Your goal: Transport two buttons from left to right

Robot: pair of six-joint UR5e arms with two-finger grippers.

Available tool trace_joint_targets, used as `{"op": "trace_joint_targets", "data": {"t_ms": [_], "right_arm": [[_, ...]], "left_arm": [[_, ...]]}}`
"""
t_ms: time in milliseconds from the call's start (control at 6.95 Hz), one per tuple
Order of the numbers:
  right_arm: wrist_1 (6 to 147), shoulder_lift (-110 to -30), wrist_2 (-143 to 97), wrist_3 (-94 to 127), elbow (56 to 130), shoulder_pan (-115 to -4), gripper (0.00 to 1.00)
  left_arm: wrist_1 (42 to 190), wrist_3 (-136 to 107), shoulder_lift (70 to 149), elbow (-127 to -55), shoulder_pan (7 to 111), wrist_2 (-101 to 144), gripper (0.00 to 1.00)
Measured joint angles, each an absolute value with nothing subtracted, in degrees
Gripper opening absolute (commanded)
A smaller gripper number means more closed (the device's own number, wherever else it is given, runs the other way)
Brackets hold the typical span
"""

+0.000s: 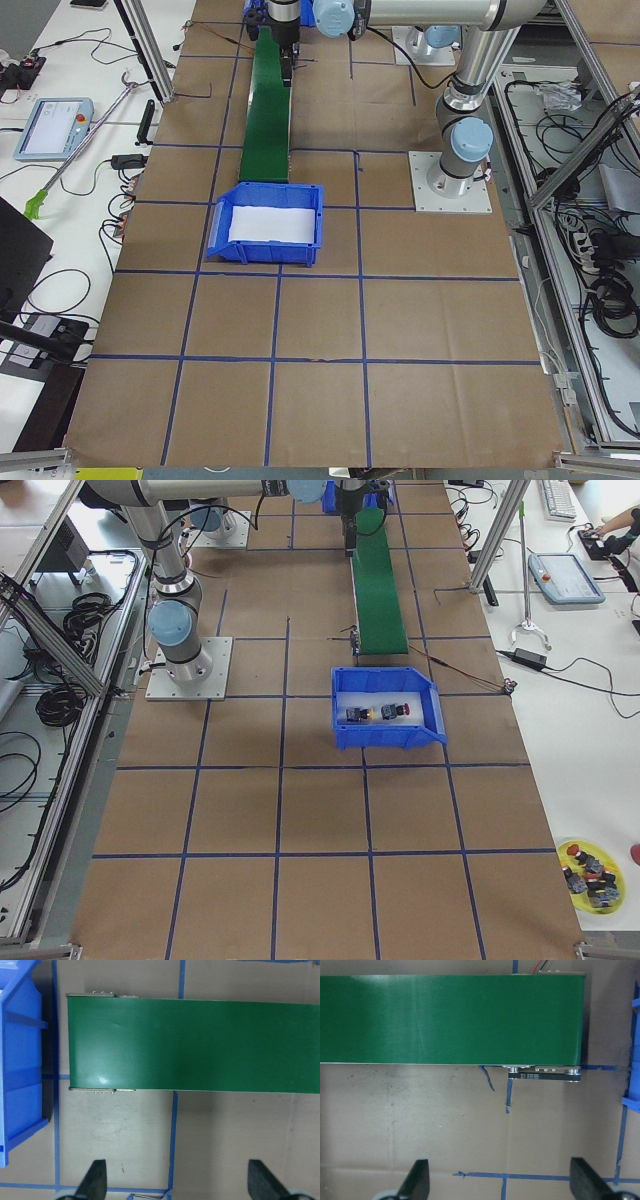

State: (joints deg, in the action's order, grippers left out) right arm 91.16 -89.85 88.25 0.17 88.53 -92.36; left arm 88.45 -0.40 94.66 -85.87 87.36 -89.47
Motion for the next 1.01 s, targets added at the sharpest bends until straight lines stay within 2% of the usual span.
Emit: {"op": "trace_joint_targets", "data": {"t_ms": [1008], "right_arm": [[91.87,-90.57,88.11,-0.18,89.31,-91.61,1.0]], "left_arm": [[88.42,-0.39,94.66,-85.87,87.36,-89.47,1.0]]}}
